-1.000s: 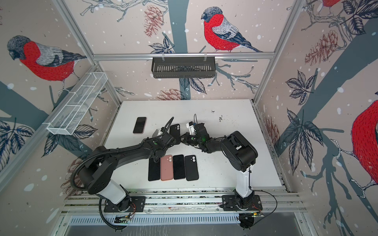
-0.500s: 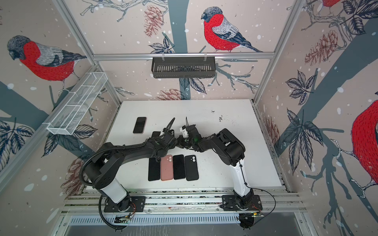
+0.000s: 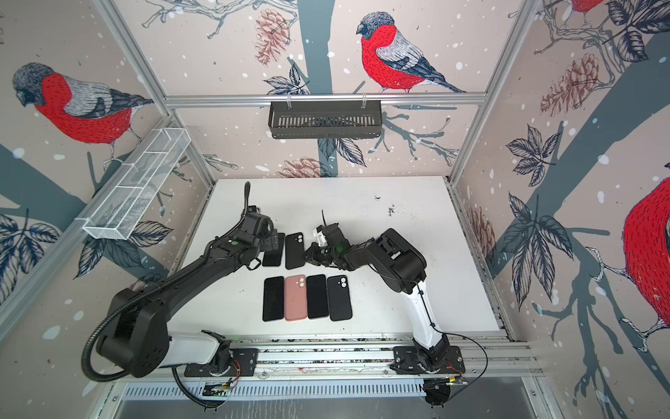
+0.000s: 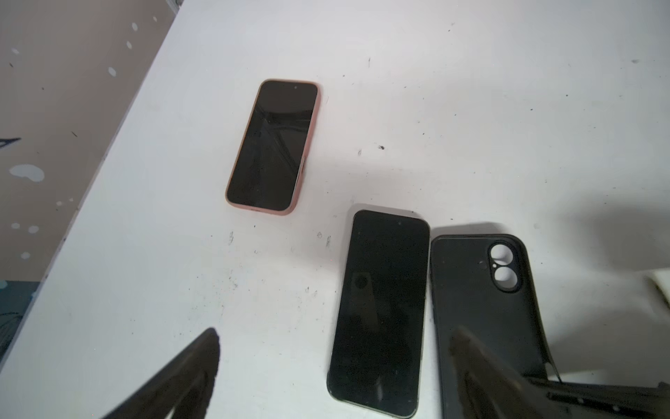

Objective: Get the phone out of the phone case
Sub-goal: 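Set the black case down with the right gripper while the left gripper moves off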

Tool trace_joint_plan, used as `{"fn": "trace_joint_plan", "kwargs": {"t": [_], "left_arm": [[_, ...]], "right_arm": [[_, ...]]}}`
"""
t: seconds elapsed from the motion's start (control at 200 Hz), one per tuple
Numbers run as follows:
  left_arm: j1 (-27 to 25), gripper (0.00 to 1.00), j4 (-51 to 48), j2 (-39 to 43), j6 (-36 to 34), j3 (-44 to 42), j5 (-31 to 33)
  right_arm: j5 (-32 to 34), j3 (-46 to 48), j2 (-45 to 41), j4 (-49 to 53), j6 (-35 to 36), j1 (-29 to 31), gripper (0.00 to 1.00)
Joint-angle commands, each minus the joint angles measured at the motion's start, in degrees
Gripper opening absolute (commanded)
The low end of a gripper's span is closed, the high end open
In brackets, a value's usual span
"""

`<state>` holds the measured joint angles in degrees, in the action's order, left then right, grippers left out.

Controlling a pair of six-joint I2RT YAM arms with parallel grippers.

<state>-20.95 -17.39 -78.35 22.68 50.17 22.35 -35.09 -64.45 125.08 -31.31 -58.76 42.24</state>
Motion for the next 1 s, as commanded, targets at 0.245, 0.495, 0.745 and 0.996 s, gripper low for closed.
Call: {"fn": "trace_joint_plan", "kwargs": {"t": [0.245,0.495,0.745,0.996], "left_arm": [[5.34,0.98,6.34,-4.3,3.51,-0.19,-7.74],[6.55,0.98,6.42,-4.24,4.23,0.78,-7.48],[9.66,0.98,3.67,-7.49,4.01,5.67,-6.33],[15.51,0.98,2.37,-13.0,3.25,11.02,-8.13]], "right_arm": [[-0.48,-4.83,3.01,2.96,1.24,-0.31,0.17],[-1.83,-5.88,3.22,5.12,3.61,-0.87,0.28],[0.26,-3.86,-1.28,12.01,10.91,-2.25,0.65],[6.59,-1.25,-9.49,21.37,20.55,-2.77,1.0]]}}
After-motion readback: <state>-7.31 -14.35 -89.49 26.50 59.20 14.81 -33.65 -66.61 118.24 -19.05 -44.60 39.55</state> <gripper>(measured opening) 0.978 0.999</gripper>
